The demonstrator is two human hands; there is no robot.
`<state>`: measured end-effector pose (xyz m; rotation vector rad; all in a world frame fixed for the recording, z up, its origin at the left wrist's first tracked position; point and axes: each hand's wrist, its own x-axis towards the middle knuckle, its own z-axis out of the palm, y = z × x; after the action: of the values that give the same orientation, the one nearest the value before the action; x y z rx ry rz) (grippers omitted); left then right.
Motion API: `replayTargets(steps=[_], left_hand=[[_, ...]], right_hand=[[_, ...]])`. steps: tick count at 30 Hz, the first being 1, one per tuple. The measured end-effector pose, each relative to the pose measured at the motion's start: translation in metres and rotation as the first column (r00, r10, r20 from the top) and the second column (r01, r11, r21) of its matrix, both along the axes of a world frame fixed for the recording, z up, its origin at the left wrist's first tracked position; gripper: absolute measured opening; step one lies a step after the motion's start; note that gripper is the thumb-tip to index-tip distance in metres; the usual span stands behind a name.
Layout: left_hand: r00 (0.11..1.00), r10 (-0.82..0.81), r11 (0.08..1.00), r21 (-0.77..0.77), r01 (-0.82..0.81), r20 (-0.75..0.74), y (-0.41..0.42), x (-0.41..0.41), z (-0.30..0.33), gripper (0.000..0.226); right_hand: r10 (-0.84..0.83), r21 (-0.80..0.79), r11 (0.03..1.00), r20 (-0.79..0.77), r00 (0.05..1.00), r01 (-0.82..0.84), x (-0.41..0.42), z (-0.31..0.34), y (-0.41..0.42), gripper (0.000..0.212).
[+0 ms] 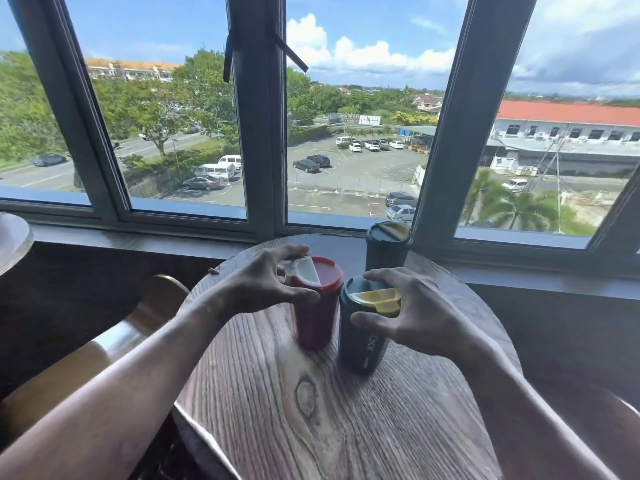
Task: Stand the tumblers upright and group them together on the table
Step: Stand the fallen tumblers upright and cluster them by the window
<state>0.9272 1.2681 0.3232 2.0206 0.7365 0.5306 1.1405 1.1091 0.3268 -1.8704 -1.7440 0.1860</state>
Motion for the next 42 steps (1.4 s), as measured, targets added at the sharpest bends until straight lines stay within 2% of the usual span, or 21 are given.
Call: replayTargets(steps=[5,10,20,21,23,25,26,29,31,34,36,39,42], left_hand=[[0.999,0.003,0.999,-0.044,-0.001,0.041,0.005,0.000,-0.004,0.111],[0.997,0.000,0.997,-0.082,0.006,0.071,0.003,0.002,-0.005,0.085],[0.998,-0.008,0.998,-0.066,0.012,0.057,0.008,0.000,-0.007,0.089],[0.999,-0.010,0.998,-0.060,0.012,0.049,0.007,0.000,-0.008,0.089],[0.999,-0.014,0.999,-0.045,0.016,0.044,0.006,0.000,-0.008,0.090],[0.999,-0.014,1.000,-0.020,0.015,0.050,0.006,-0.001,-0.006,0.099],[0.999,-0.011,1.000,-0.011,0.012,0.053,0.007,-0.002,-0.006,0.105],[0.998,0.002,1.000,-0.004,-0.002,0.058,0.010,-0.004,-0.004,0.117],[0.999,0.004,1.000,-0.006,-0.004,0.053,0.010,-0.004,-0.005,0.116],[0.998,0.022,1.000,-0.003,-0.022,0.050,0.007,-0.003,-0.009,0.103],[0.998,0.043,0.999,0.008,-0.043,0.035,0.007,-0.003,-0.011,0.099],[0.999,0.037,0.999,-0.027,-0.036,0.030,0.009,-0.005,-0.014,0.092],[0.998,0.037,0.999,-0.032,-0.036,0.047,0.010,-0.005,-0.015,0.085]], right_hand=[[0.002,-0.003,1.000,-0.018,1.000,-0.002,0.001,-0.002,0.001,0.077],[0.000,0.002,1.000,0.009,1.000,0.000,0.002,-0.003,0.005,0.075],[0.064,-0.045,0.997,-0.013,0.998,-0.065,0.007,-0.005,0.008,0.078],[0.083,-0.064,0.994,-0.047,0.995,-0.086,0.008,-0.002,0.007,0.080],[0.105,-0.080,0.989,-0.225,0.969,-0.126,0.014,0.008,0.007,0.089],[0.070,-0.017,0.996,-0.368,0.927,-0.082,0.030,0.019,0.016,0.090],[0.028,0.023,1.000,-0.378,0.925,-0.021,0.041,0.023,0.025,0.085],[-0.226,0.105,0.963,-0.200,0.953,0.250,0.076,0.023,0.064,0.072],[-0.318,0.039,0.945,-0.112,0.942,0.324,0.091,0.020,0.088,0.081],[-0.296,-0.180,0.944,-0.094,0.951,0.276,0.101,0.009,0.115,0.113],[-0.289,-0.235,0.938,-0.123,0.949,0.256,0.100,0.002,0.124,0.122],[-0.304,-0.186,0.945,-0.200,0.931,0.269,0.098,-0.004,0.130,0.111],[-0.271,-0.121,0.961,-0.201,0.941,0.250,0.100,-0.004,0.127,0.103]])
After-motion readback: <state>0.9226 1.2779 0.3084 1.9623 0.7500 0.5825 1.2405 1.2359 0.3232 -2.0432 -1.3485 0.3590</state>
